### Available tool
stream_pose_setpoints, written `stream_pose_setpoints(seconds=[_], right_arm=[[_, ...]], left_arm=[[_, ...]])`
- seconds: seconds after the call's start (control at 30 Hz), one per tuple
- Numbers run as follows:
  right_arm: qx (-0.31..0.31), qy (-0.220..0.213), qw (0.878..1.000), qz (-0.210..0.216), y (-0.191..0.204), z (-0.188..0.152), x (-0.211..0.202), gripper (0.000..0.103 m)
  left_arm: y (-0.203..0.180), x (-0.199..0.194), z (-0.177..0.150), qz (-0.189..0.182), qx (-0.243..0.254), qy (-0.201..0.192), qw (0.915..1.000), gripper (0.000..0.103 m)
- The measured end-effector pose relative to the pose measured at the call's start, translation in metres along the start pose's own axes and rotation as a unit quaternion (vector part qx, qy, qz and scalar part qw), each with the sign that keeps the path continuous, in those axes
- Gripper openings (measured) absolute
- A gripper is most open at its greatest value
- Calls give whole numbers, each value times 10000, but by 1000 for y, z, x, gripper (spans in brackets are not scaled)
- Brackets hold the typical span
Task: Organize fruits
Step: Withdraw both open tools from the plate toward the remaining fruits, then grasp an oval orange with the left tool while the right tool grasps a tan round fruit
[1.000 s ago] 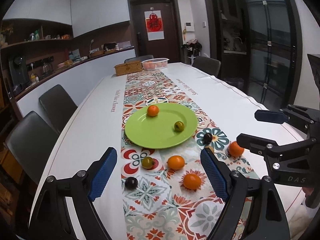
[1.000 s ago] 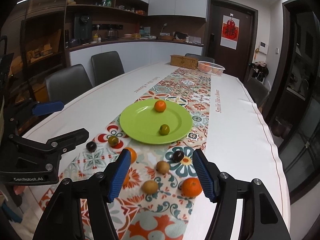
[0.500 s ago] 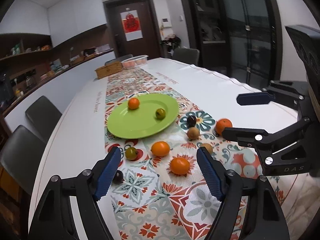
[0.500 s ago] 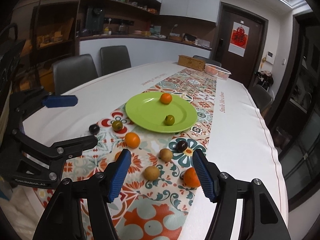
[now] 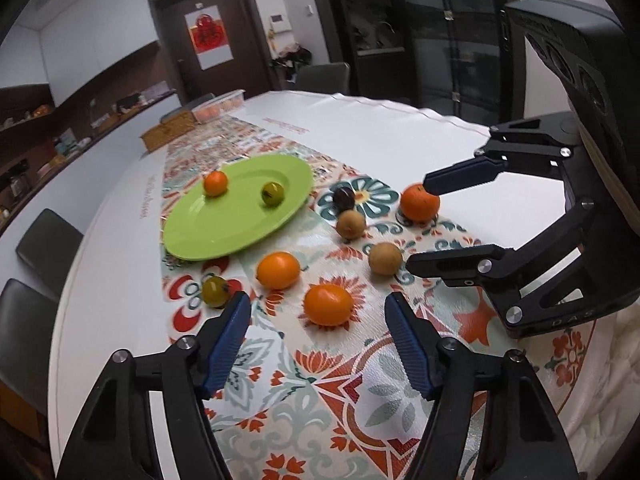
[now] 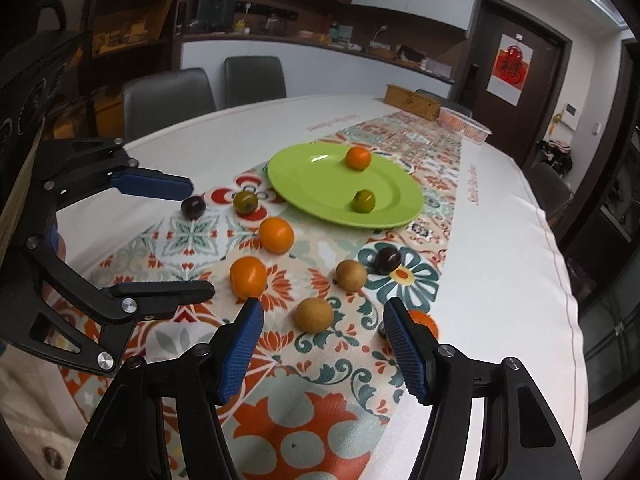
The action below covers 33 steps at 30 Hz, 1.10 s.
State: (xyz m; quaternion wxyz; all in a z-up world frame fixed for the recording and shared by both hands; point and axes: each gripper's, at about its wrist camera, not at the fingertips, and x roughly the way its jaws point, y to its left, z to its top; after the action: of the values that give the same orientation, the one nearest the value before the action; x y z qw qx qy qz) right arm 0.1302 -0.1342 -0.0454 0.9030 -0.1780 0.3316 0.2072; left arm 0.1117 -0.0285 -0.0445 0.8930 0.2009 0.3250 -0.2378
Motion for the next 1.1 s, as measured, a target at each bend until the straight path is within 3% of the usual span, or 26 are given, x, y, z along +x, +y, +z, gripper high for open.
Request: stream_pose_setpoints(seconds=[0.43, 1.1], right_arm=[[-14, 443, 9986, 304, -3, -7, 36, 48], [453, 648, 9951, 593, -12, -7, 61, 34]], left_arm=[[8, 38, -4, -377, -32, 372, 9986, 61], [16, 63, -2, -665, -636, 695, 9933, 38]])
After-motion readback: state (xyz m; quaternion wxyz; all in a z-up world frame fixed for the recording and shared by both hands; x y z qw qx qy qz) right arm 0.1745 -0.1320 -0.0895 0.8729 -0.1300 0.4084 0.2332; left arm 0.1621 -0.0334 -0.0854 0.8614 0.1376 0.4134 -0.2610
